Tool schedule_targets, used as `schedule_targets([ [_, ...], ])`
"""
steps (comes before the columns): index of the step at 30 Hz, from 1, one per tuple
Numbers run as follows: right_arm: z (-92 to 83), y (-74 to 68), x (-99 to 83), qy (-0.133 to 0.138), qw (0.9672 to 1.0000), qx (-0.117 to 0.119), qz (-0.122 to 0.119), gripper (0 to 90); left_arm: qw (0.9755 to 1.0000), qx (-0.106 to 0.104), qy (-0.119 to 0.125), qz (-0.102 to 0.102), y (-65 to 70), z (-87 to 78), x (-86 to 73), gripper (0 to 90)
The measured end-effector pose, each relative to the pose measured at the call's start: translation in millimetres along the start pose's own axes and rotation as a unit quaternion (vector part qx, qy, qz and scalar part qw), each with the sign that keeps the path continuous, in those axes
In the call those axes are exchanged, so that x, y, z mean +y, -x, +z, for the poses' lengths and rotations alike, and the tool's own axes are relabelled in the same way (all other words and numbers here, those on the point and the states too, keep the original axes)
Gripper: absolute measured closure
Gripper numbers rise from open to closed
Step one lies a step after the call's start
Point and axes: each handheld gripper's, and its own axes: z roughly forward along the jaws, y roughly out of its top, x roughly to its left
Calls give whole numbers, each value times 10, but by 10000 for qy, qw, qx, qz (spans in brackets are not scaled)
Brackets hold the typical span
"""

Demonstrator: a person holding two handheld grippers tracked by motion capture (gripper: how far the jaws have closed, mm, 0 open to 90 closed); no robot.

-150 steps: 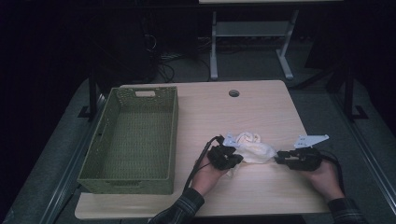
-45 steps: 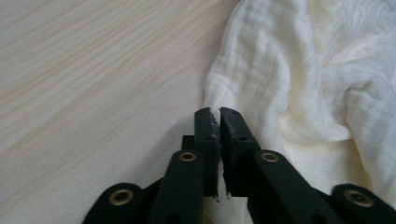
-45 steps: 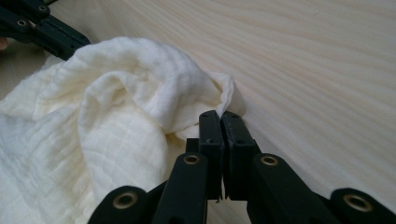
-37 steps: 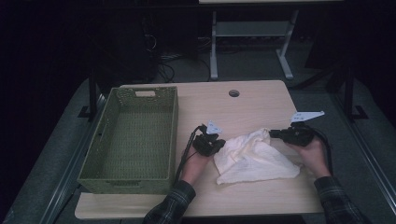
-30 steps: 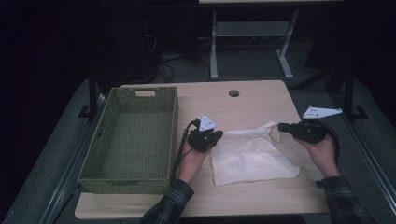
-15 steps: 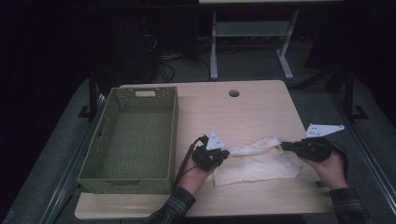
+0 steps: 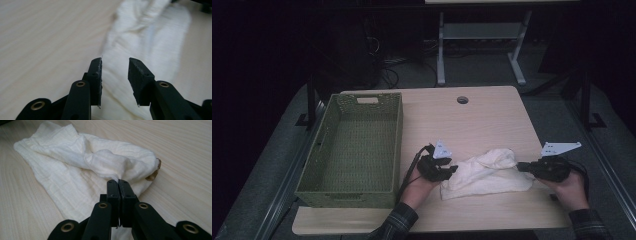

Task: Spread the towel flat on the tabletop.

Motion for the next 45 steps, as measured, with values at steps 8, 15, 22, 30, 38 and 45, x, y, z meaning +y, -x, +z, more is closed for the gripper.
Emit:
schedule_targets([
  [8,15,17,-4,-15,10000,-7,7,878,9998,14,-201,-72,-146,299,-11,611],
  [15,3,29,-11,18,10000,-13,15,878,9989,-150,-440,-1,-116,448,-52,669],
  [22,-22,59,36,139,9999,-51,68,878,9994,-89,-311,144,-99,347,0,861],
  [30,-8,160,242,345,9993,-130,-16,877,9993,351,80,78,-205,155,117,869],
  [38,312,342,473,305,9995,-86,10,868,9973,647,293,-202,-333,103,134,871],
  [45,369,390,497,292,9992,-227,168,745,9979,584,239,-131,-296,139,107,871],
])
